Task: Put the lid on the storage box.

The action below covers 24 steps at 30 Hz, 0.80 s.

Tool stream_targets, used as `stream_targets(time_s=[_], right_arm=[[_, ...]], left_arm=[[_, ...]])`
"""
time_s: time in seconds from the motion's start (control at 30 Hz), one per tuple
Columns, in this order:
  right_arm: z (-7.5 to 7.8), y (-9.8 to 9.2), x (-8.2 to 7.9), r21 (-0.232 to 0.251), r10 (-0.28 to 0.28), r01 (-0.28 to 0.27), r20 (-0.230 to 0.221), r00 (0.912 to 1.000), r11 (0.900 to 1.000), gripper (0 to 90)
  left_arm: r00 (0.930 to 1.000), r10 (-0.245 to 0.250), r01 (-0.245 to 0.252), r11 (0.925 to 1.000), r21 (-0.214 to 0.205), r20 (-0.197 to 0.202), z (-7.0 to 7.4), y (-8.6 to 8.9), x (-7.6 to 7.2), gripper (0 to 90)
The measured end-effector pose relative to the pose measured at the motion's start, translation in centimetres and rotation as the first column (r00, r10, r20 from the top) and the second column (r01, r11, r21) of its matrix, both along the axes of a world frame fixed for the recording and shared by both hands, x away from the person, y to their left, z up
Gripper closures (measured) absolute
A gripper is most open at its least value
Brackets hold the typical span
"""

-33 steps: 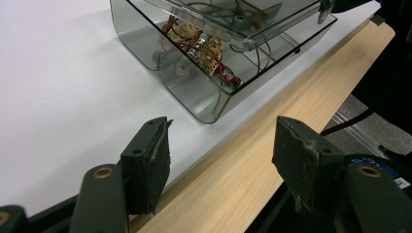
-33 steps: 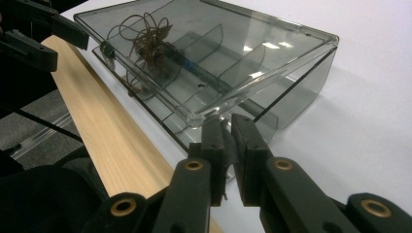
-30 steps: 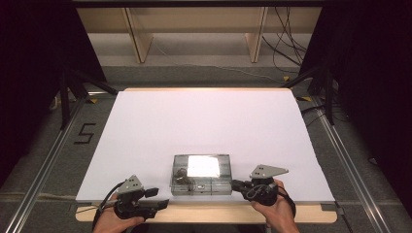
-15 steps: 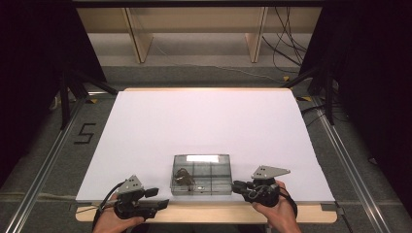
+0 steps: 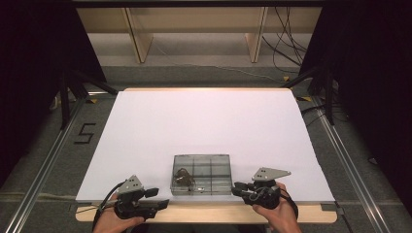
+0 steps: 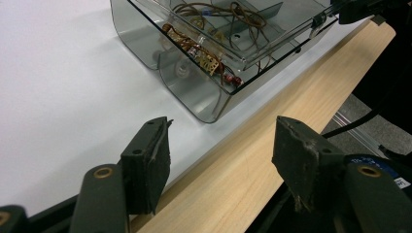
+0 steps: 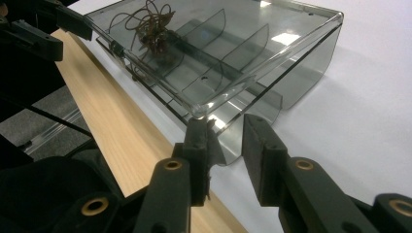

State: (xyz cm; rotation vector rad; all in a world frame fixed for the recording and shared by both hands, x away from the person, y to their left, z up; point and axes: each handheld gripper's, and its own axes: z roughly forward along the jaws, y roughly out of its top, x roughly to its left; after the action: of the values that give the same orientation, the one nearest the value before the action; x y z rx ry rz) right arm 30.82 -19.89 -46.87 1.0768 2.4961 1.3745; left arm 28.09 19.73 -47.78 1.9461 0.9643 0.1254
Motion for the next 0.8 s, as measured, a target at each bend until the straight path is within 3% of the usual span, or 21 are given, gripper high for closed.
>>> stream_targets(time_s=[0.13,0.23,0.3,0.53,0.57,0.73,0.77,0.8], right_arm=[[0.08,0.1,-0.31,0.005,-0.016,0.016,-0.044,0.9989,0.9999,71.5],[-0.03,-0.08,-0.12,-0.017,-0.007,0.007,-0.001,1.0,0.9998,71.1],[-0.05,0.02,-0.34,-0.01,-0.017,0.017,-0.032,0.9994,0.9998,70.9],[-0.44,0.02,-0.3,-0.007,0.004,-0.005,-0.032,0.9995,1.0,70.6],[-0.35,0.1,-0.52,-0.014,-0.011,0.01,-0.053,0.9985,0.9999,70.6],[-0.42,0.11,-0.54,-0.02,-0.005,0.004,-0.048,0.9988,0.9998,69.7],[-0.46,-0.03,-0.4,-0.028,0.004,-0.005,-0.021,0.9998,0.9996,69.4],[-0.49,-0.05,-0.43,-0.028,0.004,-0.004,-0.024,0.9997,0.9996,68.9]], left_arm=[[1.0,0.0,0.0,1.0,0.001,0.001,0.0,0.01,0.01,37.4],[0.9999,-0.011,0.011,0.9995,0.03,0.009,0.09,0.1,0.0,35.5],[0.9999,-0.008,0.008,0.9995,0.031,0.009,0.09,0.08,-0.03,35.0],[0.9999,-0.006,0.005,0.9993,0.036,0.01,0.1,0.08,-0.01,33.6],[0.9999,-0.006,0.005,0.9994,0.035,0.01,0.1,0.08,-0.02,33.6],[0.9999,-0.006,0.005,0.9995,0.032,0.015,0.1,0.06,-0.01,33.5],[0.9998,-0.006,0.006,0.9997,0.026,0.018,0.06,0.04,0.0,33.5],[1.0,0.006,-0.006,0.9998,0.018,0.003,0.05,-0.02,-0.06,33.5]])
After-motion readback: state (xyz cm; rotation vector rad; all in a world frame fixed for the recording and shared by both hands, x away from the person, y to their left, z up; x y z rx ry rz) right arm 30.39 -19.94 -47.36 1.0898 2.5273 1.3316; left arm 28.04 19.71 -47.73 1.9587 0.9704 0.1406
